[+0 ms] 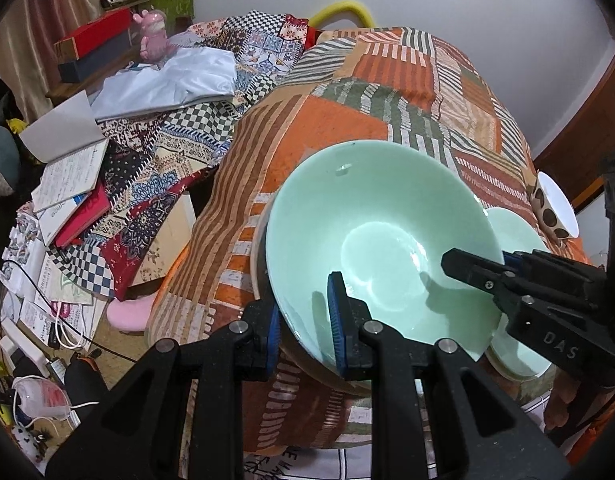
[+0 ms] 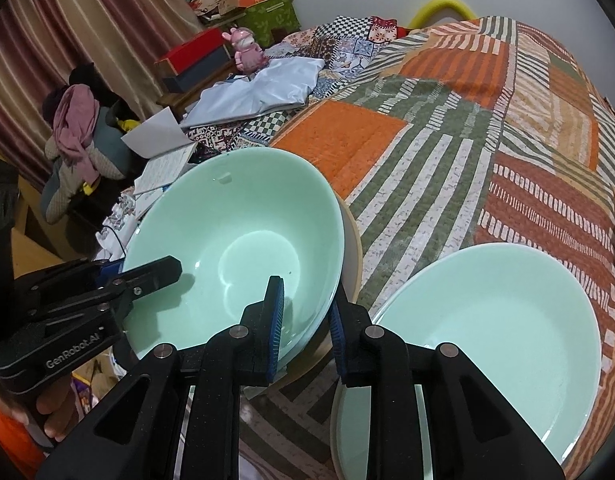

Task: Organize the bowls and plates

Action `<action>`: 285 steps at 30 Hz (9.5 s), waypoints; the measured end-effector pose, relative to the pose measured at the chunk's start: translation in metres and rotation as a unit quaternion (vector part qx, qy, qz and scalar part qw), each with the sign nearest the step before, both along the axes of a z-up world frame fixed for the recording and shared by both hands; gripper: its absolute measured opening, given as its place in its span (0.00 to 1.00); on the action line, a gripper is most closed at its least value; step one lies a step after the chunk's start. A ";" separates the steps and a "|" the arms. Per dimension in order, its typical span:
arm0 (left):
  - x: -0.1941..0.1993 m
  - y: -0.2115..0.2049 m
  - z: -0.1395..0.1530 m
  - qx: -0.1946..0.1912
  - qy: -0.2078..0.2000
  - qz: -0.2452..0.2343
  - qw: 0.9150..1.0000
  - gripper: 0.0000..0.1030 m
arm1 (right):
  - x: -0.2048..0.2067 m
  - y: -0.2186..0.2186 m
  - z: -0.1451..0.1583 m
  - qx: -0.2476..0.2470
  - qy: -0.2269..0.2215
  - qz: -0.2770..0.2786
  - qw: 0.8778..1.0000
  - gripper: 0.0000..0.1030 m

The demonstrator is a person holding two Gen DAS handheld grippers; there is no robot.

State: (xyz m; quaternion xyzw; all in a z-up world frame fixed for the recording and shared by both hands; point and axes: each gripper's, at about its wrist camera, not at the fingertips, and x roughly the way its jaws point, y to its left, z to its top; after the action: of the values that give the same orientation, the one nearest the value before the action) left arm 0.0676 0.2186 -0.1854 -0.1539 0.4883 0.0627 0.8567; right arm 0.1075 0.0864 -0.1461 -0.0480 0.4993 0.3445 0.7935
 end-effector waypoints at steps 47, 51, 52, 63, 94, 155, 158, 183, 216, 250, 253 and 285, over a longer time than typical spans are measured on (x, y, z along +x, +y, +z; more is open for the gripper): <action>0.033 -0.117 0.093 0.055 -0.108 -0.073 0.990 0.60 | 0.010 -0.153 0.070 0.041 -0.111 -0.093 0.989 0.47; 0.047 -0.148 0.099 0.047 -0.121 -0.098 0.987 0.60 | 0.016 -0.180 0.073 0.025 -0.121 -0.116 0.986 0.52; 0.052 -0.157 0.100 0.047 -0.123 -0.107 0.986 0.61 | 0.018 -0.187 0.074 0.021 -0.126 -0.125 0.984 0.62; 0.106 -0.227 0.091 0.039 -0.120 -0.158 0.979 0.66 | 0.040 -0.261 0.078 0.013 -0.134 -0.212 0.968 0.88; 0.247 -0.337 0.000 0.016 -0.013 -0.256 0.967 0.54 | 0.120 -0.339 0.005 -0.033 -0.032 -0.273 0.961 0.41; 0.112 -0.266 0.095 0.014 -0.099 -0.231 0.968 0.23 | 0.038 -0.252 0.078 0.019 -0.088 -0.217 0.972 0.17; 0.098 -0.251 0.099 0.015 -0.104 -0.222 0.969 0.23 | 0.034 -0.240 0.079 0.024 -0.089 -0.207 0.974 0.17; 0.015 -0.120 0.098 0.025 -0.108 -0.114 0.987 0.23 | 0.004 -0.118 0.066 0.026 -0.085 -0.094 0.992 0.17; -0.016 -0.006 0.030 0.002 -0.046 -0.020 0.999 0.23 | -0.002 -0.006 0.013 0.010 -0.006 -0.013 1.000 0.17; -0.001 -0.001 0.002 0.013 -0.016 -0.025 0.999 0.23 | -0.001 -0.007 0.005 0.007 0.015 -0.005 1.000 0.23; 0.000 -0.002 0.003 0.015 -0.015 -0.023 0.999 0.23 | -0.002 -0.013 0.008 0.017 0.016 -0.009 1.000 0.23; -0.011 0.026 0.013 0.006 -0.009 -0.003 1.000 0.28 | 0.006 -0.017 -0.002 0.020 0.020 -0.017 0.999 0.38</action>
State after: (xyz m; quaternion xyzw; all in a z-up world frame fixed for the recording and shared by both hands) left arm 0.0571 0.2444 -0.1721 -0.1476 0.4810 0.0618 0.8620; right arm 0.1135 0.0696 -0.1479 -0.0170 0.5089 0.3414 0.7901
